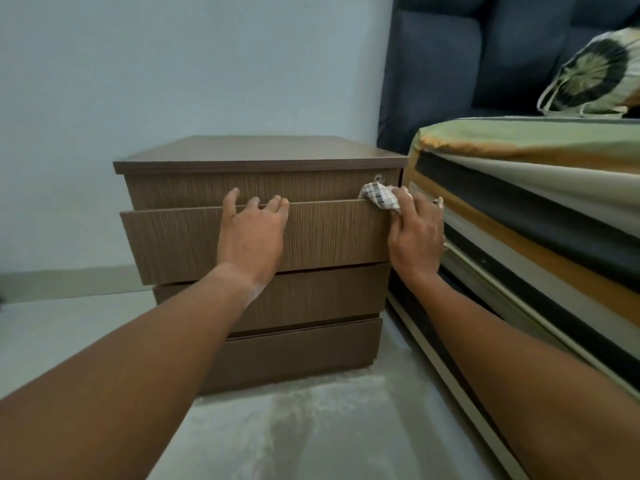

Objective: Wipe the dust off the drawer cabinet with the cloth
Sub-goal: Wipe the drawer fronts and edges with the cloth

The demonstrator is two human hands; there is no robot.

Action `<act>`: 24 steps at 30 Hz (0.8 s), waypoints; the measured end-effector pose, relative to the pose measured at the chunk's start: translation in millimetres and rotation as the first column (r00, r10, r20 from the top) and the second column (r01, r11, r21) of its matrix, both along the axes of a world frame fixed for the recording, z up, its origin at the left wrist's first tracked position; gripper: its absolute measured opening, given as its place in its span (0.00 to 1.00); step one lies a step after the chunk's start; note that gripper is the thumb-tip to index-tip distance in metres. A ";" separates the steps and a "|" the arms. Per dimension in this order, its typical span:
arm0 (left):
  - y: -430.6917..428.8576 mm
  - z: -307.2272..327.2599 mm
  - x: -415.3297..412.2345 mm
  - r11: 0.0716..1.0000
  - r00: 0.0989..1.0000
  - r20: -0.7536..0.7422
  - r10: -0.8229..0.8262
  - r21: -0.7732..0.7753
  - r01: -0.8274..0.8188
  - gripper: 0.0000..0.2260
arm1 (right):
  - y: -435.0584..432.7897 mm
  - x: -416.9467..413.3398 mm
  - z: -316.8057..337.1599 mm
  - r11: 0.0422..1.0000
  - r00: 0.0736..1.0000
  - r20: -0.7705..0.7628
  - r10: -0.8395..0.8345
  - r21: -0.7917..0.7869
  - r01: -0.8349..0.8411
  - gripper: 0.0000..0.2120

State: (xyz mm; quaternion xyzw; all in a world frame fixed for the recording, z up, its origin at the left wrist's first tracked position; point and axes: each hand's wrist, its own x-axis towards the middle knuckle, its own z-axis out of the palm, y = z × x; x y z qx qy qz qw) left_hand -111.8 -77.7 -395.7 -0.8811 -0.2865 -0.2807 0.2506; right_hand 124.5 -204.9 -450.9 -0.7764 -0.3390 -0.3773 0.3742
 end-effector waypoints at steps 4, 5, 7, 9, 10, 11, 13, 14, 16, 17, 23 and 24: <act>4.7 -10.0 9.4 0.998 0.999 0.030 0.037 -0.055 -0.035 0.29 | -16.0 7.4 -43.3 0.975 0.942 -0.290 0.169 0.189 -0.116 0.11; 5.6 -11.5 11.6 0.997 0.999 0.029 0.038 -0.072 -0.036 0.29 | -18.0 3.9 -55.5 0.962 0.916 -0.338 0.215 0.232 -0.140 0.10; 7.2 -14.8 14.4 0.992 0.999 0.015 0.047 -0.116 -0.045 0.32 | -16.6 -5.0 -74.0 0.934 0.874 -0.419 0.245 0.344 -0.097 0.10; 9.4 -18.7 17.5 0.985 0.998 0.006 0.055 -0.167 -0.053 0.36 | -8.6 -11.1 -85.6 0.899 0.846 -0.485 0.222 0.438 0.016 0.13; 10.6 -21.8 19.6 0.981 0.998 0.007 0.057 -0.187 -0.055 0.37 | -4.3 -14.7 -87.5 0.883 0.833 -0.507 0.220 0.466 0.050 0.14; 12.0 -25.6 21.7 0.978 0.998 0.014 0.055 -0.201 -0.051 0.38 | 0.1 -18.7 -87.4 0.871 0.824 -0.515 0.236 0.488 0.055 0.15; 12.9 -34.8 22.4 0.975 0.998 0.048 0.033 -0.219 -0.022 0.39 | 8.5 -27.4 -86.4 0.860 0.828 -0.483 0.285 0.510 0.002 0.15; 12.7 -42.4 20.2 0.977 0.997 0.074 0.014 -0.211 0.002 0.38 | 13.0 -32.3 -85.8 0.868 0.839 -0.455 0.297 0.495 -0.039 0.16; 11.1 -67.2 10.6 0.982 0.994 0.091 -0.053 -0.176 0.069 0.33 | 24.1 -41.4 -87.2 0.894 0.851 -0.424 0.310 0.435 -0.109 0.20; 10.4 -82.6 5.3 0.981 0.993 0.063 -0.100 -0.162 0.109 0.30 | 29.2 -45.0 -89.4 0.903 0.855 -0.422 0.300 0.415 -0.112 0.22; 21.4 -129.4 0.9 0.956 0.998 0.059 -0.016 -0.291 0.033 0.22 | 42.9 -53.7 -118.7 0.973 0.964 -0.186 0.190 0.163 -0.160 0.16; 23.2 -129.2 3.9 0.957 0.998 0.068 0.002 -0.289 0.018 0.21 | 46.3 -54.4 -123.5 0.985 0.979 -0.118 0.168 0.066 -0.161 0.15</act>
